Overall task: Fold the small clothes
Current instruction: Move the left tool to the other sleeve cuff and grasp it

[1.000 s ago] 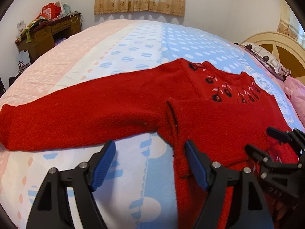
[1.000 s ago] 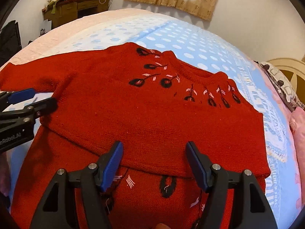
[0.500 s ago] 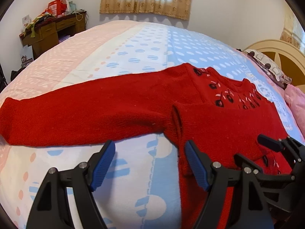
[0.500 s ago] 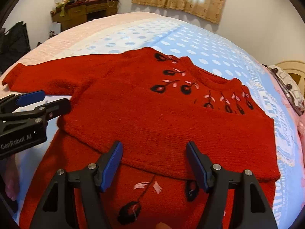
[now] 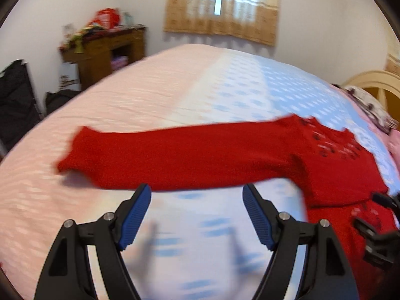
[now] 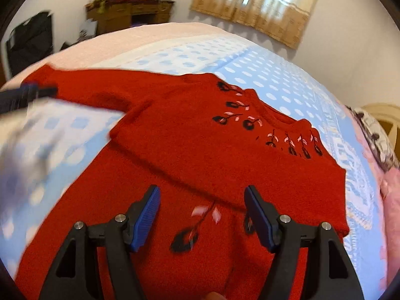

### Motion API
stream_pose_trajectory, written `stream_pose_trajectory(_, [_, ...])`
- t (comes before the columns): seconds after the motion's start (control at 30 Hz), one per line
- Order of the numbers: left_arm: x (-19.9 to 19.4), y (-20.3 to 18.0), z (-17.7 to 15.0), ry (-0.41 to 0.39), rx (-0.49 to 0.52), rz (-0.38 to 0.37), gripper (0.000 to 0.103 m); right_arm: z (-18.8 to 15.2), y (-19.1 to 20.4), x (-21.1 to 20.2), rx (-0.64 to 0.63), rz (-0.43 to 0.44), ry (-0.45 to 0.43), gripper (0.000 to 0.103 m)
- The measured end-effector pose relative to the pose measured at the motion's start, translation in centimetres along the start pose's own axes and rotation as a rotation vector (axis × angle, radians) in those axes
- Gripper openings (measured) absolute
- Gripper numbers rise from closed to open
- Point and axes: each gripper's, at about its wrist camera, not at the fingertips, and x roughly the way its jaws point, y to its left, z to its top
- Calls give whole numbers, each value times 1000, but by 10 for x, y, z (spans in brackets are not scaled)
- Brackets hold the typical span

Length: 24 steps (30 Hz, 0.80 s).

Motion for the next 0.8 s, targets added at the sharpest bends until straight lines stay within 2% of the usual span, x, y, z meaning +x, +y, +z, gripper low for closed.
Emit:
stream_pose_trajectory(0.13, [10,66,7,33,-122,81,78,-20,12,-16,-55,24,9,71])
stream_pose_trajectory(0.3, [33,118,12,66,-321,79,79,-34,28,-26,-101,15,-4,71])
stream_pose_trajectory(0.47, [59,130,16,104,-429,58,79,-33,36,-29,-137,-16,-34,71])
stream_pose_trajectory(0.7, [75,133,31,78,-479,65,78,-37,39,-26,-138,-30,-27,71])
stream_pose_trajectory(0.8, [79,141,35,63,-489,80,72,-39,38,-27,-135,-34,-31,71])
